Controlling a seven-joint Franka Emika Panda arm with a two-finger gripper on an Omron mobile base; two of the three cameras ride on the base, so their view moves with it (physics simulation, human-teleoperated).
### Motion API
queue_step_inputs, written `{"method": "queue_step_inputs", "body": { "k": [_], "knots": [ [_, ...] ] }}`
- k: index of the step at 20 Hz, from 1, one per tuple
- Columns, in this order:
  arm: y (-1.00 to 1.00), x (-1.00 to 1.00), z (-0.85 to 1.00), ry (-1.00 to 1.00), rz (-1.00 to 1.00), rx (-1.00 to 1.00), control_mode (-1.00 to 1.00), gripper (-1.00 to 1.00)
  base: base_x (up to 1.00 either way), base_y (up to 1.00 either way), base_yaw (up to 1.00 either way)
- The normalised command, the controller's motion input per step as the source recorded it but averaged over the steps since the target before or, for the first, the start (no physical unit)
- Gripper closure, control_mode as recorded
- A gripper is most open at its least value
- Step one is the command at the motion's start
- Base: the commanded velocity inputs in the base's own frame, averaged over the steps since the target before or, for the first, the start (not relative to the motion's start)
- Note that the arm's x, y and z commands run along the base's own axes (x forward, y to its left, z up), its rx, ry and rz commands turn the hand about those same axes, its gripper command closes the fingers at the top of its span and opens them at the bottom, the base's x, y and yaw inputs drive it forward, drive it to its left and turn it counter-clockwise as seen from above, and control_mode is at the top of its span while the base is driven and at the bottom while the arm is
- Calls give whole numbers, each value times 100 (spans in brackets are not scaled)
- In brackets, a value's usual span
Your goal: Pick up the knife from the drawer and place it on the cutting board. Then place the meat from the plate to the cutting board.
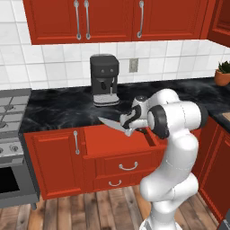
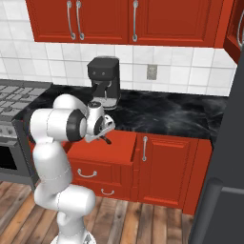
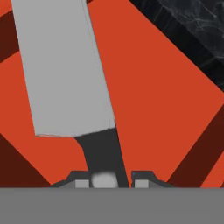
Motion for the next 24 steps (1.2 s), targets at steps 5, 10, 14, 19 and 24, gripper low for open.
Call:
{"method": "queue_step_inputs", "body": {
  "k": [5,10,14,19,24],
  "knots": [
    [-36,-52,100,3,-27,2,-100,100,0,0,0],
    [-5,-59,80,0,-42,2,-100,100,0,0,0],
    [-21,-55,73,0,-52,5,-100,100,0,0,0],
    [-7,-62,18,-13,-19,17,-100,100,0,0,0],
    [-5,-97,9,-20,-2,11,-100,100,0,0,0]
  ]
}}
